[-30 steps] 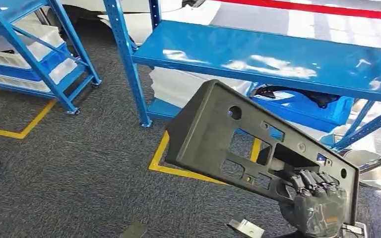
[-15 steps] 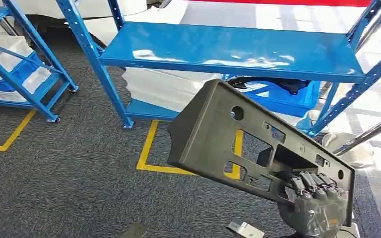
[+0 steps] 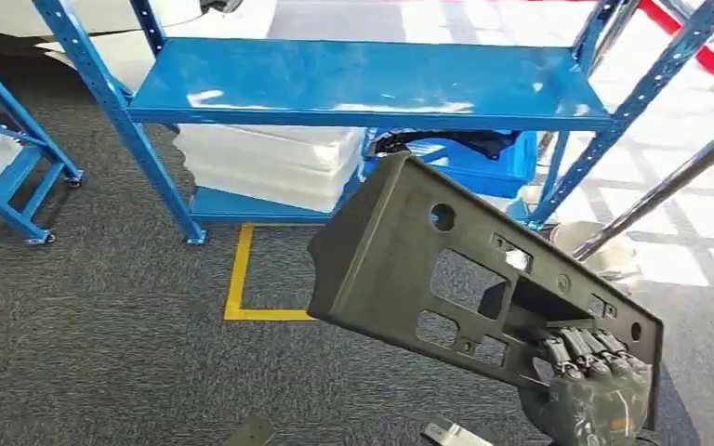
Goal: Take the parts from the cabinet and place them on the table.
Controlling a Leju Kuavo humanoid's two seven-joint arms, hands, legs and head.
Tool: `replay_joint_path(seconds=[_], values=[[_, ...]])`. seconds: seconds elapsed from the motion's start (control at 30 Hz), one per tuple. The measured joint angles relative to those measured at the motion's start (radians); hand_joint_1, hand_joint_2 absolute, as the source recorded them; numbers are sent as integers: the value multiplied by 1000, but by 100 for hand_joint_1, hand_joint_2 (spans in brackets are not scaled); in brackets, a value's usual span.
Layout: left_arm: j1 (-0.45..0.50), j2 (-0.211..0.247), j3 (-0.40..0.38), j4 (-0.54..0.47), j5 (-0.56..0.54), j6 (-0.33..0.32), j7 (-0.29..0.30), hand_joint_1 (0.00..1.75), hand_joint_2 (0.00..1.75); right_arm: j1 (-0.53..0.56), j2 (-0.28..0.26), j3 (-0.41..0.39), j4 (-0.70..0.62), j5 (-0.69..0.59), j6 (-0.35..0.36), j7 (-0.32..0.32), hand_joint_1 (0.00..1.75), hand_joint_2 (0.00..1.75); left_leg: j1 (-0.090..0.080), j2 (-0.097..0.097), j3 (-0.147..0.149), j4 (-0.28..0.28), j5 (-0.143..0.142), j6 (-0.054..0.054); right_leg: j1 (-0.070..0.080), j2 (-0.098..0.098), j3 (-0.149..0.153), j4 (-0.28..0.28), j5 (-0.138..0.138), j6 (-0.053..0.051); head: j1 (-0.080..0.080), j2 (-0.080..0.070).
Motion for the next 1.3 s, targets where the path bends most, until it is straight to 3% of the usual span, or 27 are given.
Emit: replay_joint_path(seconds=[0.03,0.1,0.13,0.17,0.2,0.27,0.3,0.37,0.4,0.47,0.53,0.6,0.63,0.67,0.7,0.8,0.83,0.87,0.9,0.97,1.0,1.03,1.1,1.13,1.17,1.2,1.3], values=[[0,0,0,0,0,0,0,0,175,1,0,0,0,1,0,0,175,175,0,13,0,0,1,-1,-1,-3,26,-35,24,2,0,0],[-1,0,0,0,0,0,0,0,175,2,0,-1,-1,2,0,2,175,175,0,36,3,0,1,-2,-1,-24,132,-214,105,0,0,0],[-1,0,0,0,0,0,0,0,175,1,0,-2,-4,3,0,2,175,175,-1,43,5,0,1,-5,2,-65,180,-298,130,-6,0,0],[-2,0,0,0,-1,1,0,0,175,-1,0,-3,-5,4,0,3,175,175,-10,49,2,2,1,-12,15,-96,187,-324,118,-16,0,0],[-3,0,0,0,-1,1,0,0,175,0,0,-3,-6,5,0,3,175,175,-9,57,1,1,4,-19,16,-76,179,-321,123,-26,-3,0],[-3,0,0,0,-1,1,1,0,175,4,0,-8,-7,5,0,3,175,175,-8,75,4,-5,8,-28,18,-60,170,-318,125,-35,-2,0],[-4,0,0,0,-2,1,1,0,175,5,0,-10,-9,6,-1,3,175,175,-9,84,4,-8,7,-36,16,-49,171,-330,134,-47,-1,0],[-5,2,0,0,-2,1,0,0,175,6,1,-10,-14,8,-3,3,175,175,-4,8,-14,44,-49,-39,9,-33,167,-337,147,-66,-3,0],[-3,2,0,0,-2,1,1,0,175,3,1,-10,-14,8,-3,3,175,175,-4,-15,-43,117,-92,-36,9,-23,162,-337,149,-69,-5,0],[1,3,0,0,-2,1,2,0,175,6,2,-11,-14,8,-3,4,175,175,-5,-32,-111,279,-156,-35,13,3,155,-335,153,-74,-4,0],[3,3,0,0,-2,1,3,0,175,9,2,-13,-14,8,-3,4,175,175,-6,-35,-109,280,-125,-32,14,31,153,-329,154,-73,-4,0],[2,3,0,0,-2,1,3,0,175,9,2,-16,-14,9,-3,4,175,175,-5,-46,-42,133,-35,-26,14,60,152,-320,152,-71,-4,0],[2,4,0,0,-2,1,3,0,175,9,3,-17,-14,8,-3,4,175,175,-3,-88,-8,47,7,-22,14,74,149,-313,150,-67,-4,0],[2,5,0,0,-2,1,3,0,175,8,3,-18,-14,8,-3,4,175,175,2,-128,-2,30,-4,-20,20,83,139,-302,147,-60,-2,0],[1,4,0,0,-2,1,2,0,175,8,3,-19,-15,7,-3,5,175,175,2,-123,2,13,-14,-25,15,97,125,-295,150,-54,-2,0],[0,2,0,0,-3,2,3,0,175,16,3,-25,-18,3,-3,7,175,175,-1,-93,-3,10,-5,-11,7,130,112,-299,163,-34,-2,0],[-2,0,0,0,-3,2,3,0,175,19,2,-28,-21,2,-3,7,175,175,2,-76,0,6,-1,-6,9,97,108,-288,149,-30,-2,0],[-3,0,0,0,-3,1,2,0,175,15,2,-29,-27,1,-4,7,175,175,3,-67,0,4,0,-2,12,47,92,-252,122,-24,6,0],[-2,0,0,0,-3,2,2,0,175,12,2,-33,-29,-1,-4,7,175,175,3,-53,0,4,0,-2,10,21,62,-188,85,-17,6,0],[2,0,0,0,-3,2,3,0,175,15,3,-36,-31,-3,-4,7,175,175,2,-20,-2,5,0,-2,3,0,-13,-19,18,-7,6,0],[2,0,0,0,-3,1,3,0,175,17,3,-38,-31,-4,-4,7,175,175,2,-8,-2,5,0,-2,0,-2,-26,11,17,-4,6,0],[2,0,0,0,-3,1,3,0,175,18,3,-41,-31,-4,-3,7,175,175,2,5,-2,5,-1,-3,-1,-4,-15,-10,37,-1,6,0],[1,0,0,0,-3,1,3,0,175,19,3,-43,-34,-4,-4,7,175,175,3,26,2,4,-4,-7,-1,-21,73,-176,121,-3,6,0],[0,0,0,0,-3,1,3,0,175,18,3,-44,-37,-4,-4,7,175,175,3,34,4,4,-6,-10,1,-48,124,-269,156,-7,6,0],[0,0,0,0,-3,1,3,0,175,15,3,-45,-40,-4,-4,7,175,175,-3,41,5,3,-7,-14,12,-87,141,-307,140,-16,6,0],[0,0,0,0,-3,1,3,0,175,15,3,-45,-42,-3,-4,7,175,175,-5,47,5,3,-8,-21,15,-68,136,-309,150,-30,3,0],[-2,0,0,0,-4,1,3,0,175,22,2,-51,-48,-2,-4,7,175,175,-4,72,15,-9,-4,-41,19,-40,128,-312,153,-48,5,0]])
